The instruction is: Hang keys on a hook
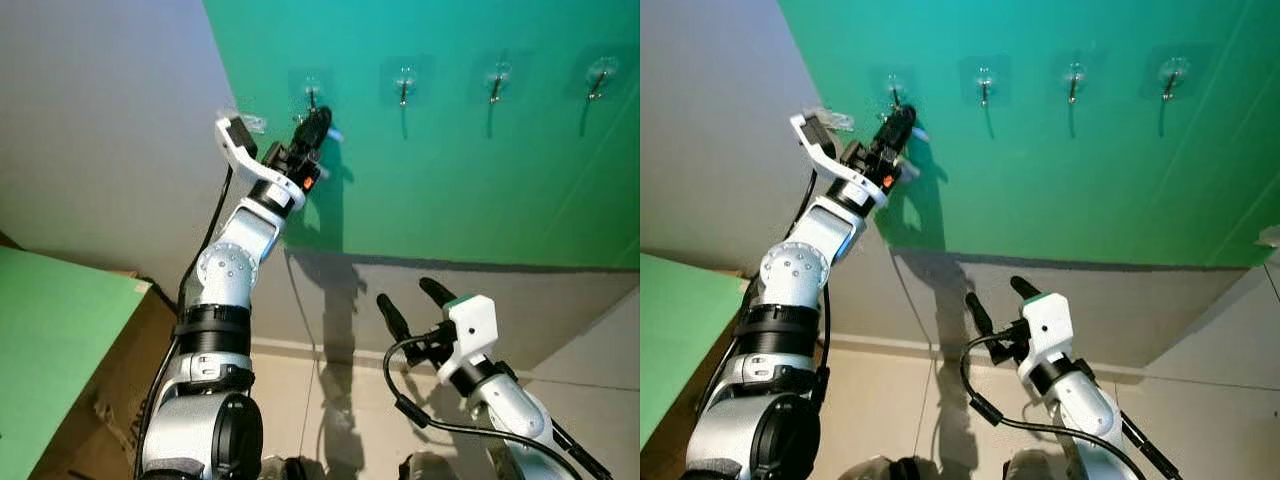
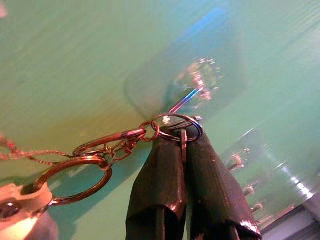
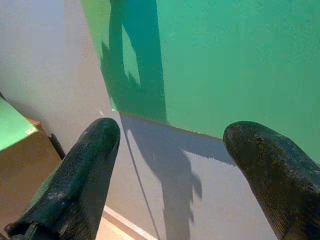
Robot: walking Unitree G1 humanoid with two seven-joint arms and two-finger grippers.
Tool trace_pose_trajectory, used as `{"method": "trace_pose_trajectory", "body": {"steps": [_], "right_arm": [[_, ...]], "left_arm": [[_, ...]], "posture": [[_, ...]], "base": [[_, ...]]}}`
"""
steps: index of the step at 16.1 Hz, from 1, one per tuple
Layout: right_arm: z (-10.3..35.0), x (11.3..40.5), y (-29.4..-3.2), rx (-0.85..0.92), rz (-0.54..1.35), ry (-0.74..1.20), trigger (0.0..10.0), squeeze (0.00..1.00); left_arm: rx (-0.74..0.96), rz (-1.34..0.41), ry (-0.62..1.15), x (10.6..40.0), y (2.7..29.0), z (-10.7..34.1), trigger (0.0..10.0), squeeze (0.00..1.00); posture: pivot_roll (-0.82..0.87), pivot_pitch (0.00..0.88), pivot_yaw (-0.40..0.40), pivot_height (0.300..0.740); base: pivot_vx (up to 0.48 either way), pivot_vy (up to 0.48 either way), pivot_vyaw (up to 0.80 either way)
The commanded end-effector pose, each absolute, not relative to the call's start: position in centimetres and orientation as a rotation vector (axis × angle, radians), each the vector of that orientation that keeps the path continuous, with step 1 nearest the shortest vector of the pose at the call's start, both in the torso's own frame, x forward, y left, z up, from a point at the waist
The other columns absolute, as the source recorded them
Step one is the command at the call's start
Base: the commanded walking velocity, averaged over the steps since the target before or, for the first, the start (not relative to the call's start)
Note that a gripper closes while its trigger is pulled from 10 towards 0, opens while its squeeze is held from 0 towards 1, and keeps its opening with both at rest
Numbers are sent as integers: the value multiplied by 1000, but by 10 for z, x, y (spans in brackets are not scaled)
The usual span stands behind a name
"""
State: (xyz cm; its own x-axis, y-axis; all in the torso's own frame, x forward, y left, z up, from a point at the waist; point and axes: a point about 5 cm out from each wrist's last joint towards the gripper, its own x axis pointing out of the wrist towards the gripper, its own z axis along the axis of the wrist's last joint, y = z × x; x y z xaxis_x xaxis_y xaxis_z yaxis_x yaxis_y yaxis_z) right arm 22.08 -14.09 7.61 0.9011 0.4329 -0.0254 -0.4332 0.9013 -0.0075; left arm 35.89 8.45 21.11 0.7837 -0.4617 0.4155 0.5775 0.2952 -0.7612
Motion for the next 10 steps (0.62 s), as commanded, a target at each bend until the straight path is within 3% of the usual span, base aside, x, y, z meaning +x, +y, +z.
{"method": "trace_pose_trajectory", "body": {"steps": [1,10], "right_arm": [[77,219,-139,-5,466,24,10000,0],[77,220,-137,2,474,29,10000,0]], "left_arm": [[-1053,-705,-130,354,81,215,0,0],[-923,-567,-21,362,81,203,0,0]], "posture": [[-291,85,151,740],[-291,87,154,740]], "base": [[0,0,0],[0,0,0]]}}
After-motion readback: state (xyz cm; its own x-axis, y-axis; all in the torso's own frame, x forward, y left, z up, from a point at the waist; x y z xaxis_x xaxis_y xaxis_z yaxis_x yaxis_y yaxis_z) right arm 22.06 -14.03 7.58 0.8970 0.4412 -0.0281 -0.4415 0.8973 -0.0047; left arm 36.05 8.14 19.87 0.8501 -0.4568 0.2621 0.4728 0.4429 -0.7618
